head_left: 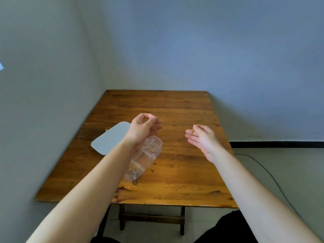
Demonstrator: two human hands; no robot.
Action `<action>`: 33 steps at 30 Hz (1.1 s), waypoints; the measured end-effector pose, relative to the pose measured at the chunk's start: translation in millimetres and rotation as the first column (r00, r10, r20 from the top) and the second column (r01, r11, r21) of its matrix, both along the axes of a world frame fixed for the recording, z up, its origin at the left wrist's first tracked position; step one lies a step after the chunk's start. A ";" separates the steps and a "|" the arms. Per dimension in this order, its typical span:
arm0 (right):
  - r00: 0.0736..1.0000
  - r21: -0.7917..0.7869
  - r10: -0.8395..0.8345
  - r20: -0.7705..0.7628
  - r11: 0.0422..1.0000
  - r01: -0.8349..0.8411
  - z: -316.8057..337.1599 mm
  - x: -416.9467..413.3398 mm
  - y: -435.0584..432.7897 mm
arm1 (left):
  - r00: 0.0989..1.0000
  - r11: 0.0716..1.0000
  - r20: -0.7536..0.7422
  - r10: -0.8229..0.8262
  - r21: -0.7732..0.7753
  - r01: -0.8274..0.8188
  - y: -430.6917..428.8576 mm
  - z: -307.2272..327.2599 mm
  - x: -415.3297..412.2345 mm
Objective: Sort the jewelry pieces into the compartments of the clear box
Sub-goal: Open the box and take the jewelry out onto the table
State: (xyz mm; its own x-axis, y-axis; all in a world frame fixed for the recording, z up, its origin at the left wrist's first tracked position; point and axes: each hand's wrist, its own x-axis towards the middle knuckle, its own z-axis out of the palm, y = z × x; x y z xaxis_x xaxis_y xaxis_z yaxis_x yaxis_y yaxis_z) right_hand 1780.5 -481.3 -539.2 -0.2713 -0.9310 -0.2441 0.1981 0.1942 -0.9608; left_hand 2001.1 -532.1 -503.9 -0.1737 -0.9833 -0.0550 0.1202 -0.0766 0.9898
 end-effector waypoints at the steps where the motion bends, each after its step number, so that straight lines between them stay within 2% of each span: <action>1: 1.000 0.005 -0.022 -0.002 1.000 0.022 -0.4 -8.4 2.6 | 0.999 1.000 -0.042 -0.011 0.011 0.011 1.7 1.1 -12.6; 8: 0.987 0.065 -0.161 -0.027 0.985 0.162 -11.4 -59.6 20.7 | 0.950 0.989 -0.279 -0.140 0.006 0.147 3.6 31.6 -89.1; 14: 0.972 0.130 -0.231 -0.041 0.963 0.234 -28.5 -83.0 28.7 | 0.939 0.992 -0.323 -0.122 -0.019 0.123 -5.3 44.2 -119.0; 17: 0.966 0.159 -0.248 -0.074 0.953 0.257 -40.8 -88.2 32.7 | 0.970 0.995 -0.233 -0.075 0.040 0.087 -6.9 17.5 -123.3; 20: 0.966 0.181 -0.253 -0.060 0.948 0.260 -53.5 -90.0 37.7 | 0.999 0.986 -0.037 -0.007 0.169 0.013 -3.2 -29.9 -126.6; 24: 0.957 0.170 -0.288 -0.031 0.942 0.289 -60.0 -91.8 38.3 | 0.978 0.944 0.206 0.039 0.314 -0.104 6.4 -86.7 -124.6; 28: 0.955 0.180 -0.284 -0.085 0.938 0.295 -64.5 -93.5 38.3 | 0.974 0.935 0.212 0.073 0.325 -0.141 4.1 -99.8 -120.4; 33: 0.957 0.191 -0.196 -0.213 0.952 0.238 -60.2 -92.2 37.4 | 0.928 0.972 0.369 -0.059 0.234 -0.031 7.0 -91.7 -115.7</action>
